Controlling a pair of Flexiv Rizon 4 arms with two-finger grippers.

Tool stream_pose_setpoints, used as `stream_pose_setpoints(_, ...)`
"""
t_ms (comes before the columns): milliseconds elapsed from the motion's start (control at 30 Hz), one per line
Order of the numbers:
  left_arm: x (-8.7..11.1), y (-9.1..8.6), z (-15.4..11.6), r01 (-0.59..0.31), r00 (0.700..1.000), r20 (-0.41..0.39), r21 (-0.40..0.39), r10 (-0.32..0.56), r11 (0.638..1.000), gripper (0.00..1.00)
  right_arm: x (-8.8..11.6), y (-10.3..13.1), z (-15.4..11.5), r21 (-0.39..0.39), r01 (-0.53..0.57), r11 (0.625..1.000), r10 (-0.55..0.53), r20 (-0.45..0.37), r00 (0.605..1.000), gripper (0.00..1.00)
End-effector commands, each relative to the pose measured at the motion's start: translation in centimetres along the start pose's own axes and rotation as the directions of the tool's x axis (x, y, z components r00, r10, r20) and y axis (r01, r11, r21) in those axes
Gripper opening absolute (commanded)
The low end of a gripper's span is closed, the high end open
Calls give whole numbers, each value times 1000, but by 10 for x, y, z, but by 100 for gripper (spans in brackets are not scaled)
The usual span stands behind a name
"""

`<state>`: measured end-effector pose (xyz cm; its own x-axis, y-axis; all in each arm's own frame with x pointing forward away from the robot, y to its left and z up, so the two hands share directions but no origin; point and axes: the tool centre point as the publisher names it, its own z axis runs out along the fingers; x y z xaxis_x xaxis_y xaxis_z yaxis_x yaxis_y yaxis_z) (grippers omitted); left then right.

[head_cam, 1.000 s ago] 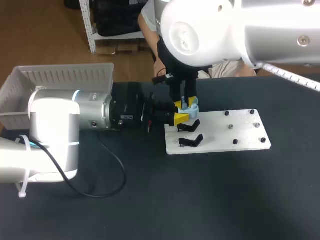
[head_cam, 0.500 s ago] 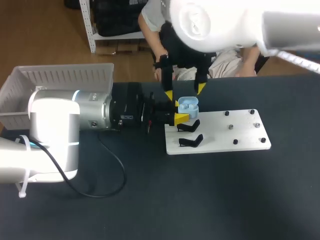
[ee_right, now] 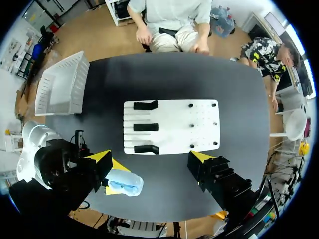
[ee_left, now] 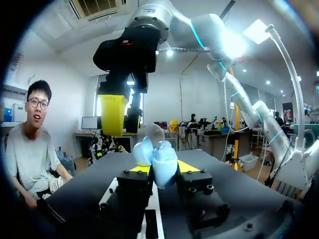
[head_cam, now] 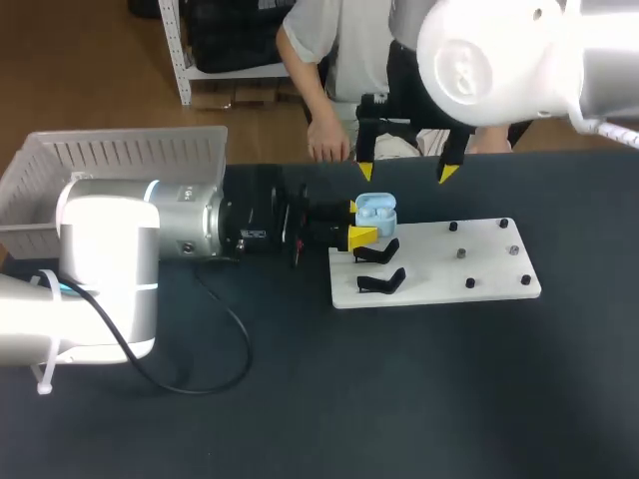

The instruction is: Pick up each earbud case from the left stands, insert the matching earbuds, close the lid, and place the case in the box.

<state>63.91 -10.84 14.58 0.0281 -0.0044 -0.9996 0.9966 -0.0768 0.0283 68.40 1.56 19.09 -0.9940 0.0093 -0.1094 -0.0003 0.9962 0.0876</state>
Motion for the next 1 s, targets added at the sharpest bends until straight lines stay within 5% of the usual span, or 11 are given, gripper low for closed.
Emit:
stream_pose_setpoints(33, 1, -1, 0, -4, 1000, 4, -6, 4, 1000, 0, -7, -5, 11, 5, -17, 1000, 17, -23, 1000, 100)
stream_pose_setpoints(600, 1, -1, 0, -4, 1000, 4, -6, 4, 1000, 0, 28, -13, 20, 2, -26, 1000, 26, -139, 990, 100)
stream_pose_setpoints(1000, 1, -1, 0, -4, 1000, 4, -6, 4, 1000, 0, 35, -12, 18, -18, -25, 1000, 22, -163, 986, 100)
